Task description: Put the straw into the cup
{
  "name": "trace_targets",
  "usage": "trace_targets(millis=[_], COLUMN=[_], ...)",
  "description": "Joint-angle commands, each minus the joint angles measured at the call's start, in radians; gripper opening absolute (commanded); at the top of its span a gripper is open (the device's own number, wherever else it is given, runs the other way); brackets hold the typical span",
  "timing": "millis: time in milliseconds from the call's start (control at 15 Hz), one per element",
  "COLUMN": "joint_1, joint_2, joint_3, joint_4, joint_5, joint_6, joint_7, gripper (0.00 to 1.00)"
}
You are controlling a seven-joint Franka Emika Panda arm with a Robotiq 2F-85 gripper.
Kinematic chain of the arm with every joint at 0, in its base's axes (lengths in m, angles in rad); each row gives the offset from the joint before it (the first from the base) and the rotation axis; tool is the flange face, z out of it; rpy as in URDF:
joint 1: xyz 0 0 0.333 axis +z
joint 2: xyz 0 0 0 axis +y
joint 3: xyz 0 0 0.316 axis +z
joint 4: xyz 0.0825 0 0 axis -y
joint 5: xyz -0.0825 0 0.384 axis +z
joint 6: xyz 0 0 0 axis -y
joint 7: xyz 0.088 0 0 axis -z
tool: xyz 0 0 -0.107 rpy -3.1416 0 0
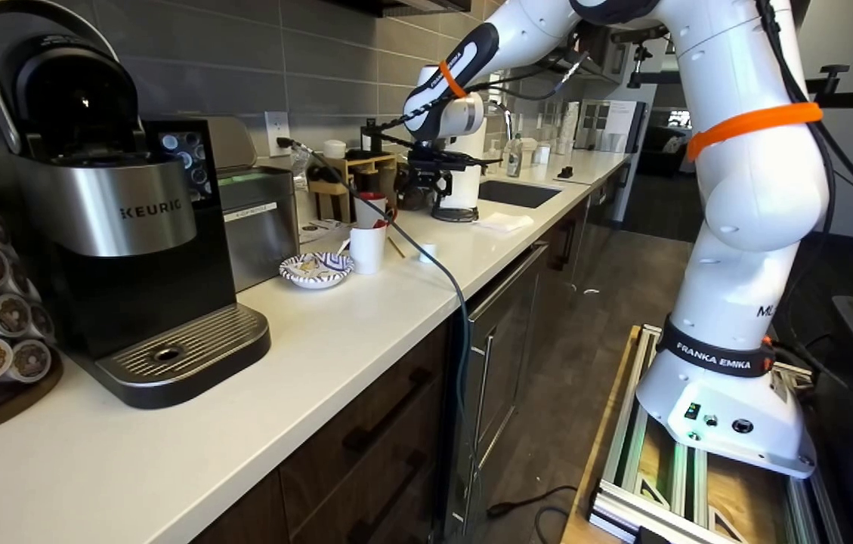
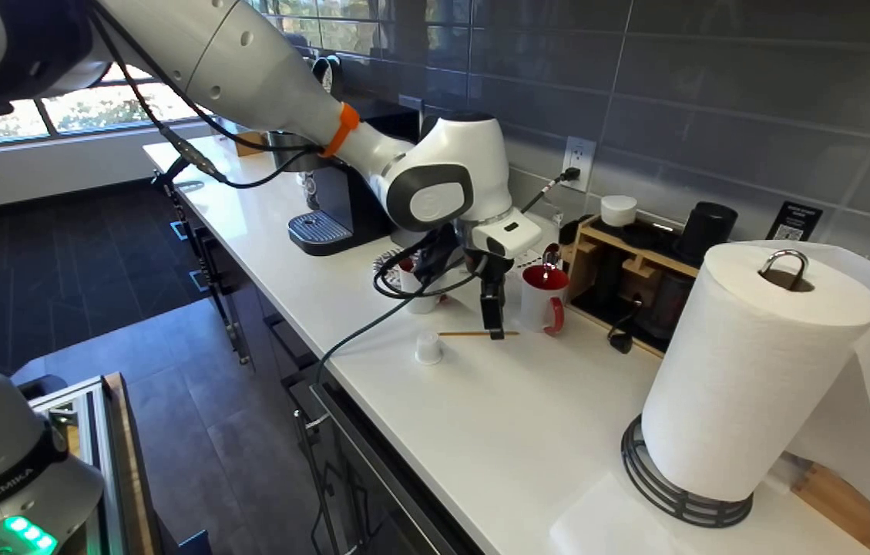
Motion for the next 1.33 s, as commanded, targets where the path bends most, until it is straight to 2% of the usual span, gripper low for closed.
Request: trace_targets(millis=[0, 333, 667, 1267], joint_1=[0.009, 0.009, -0.006, 0.074], joint_2=[0.003, 0.024, 0.074, 0.163], joint_3=[-0.009, 0.001, 0.056, 0.009], joint_4=[-0.007, -0.011, -0.024, -0.008], joint_5=[0.005, 0.018, 0.089, 0.021], joint_6=[-0.003, 0.013, 0.153, 0.265], joint_7=[-0.004, -0.02, -0.089, -0.071], gripper=[1.0, 1.0, 1.0, 0.99])
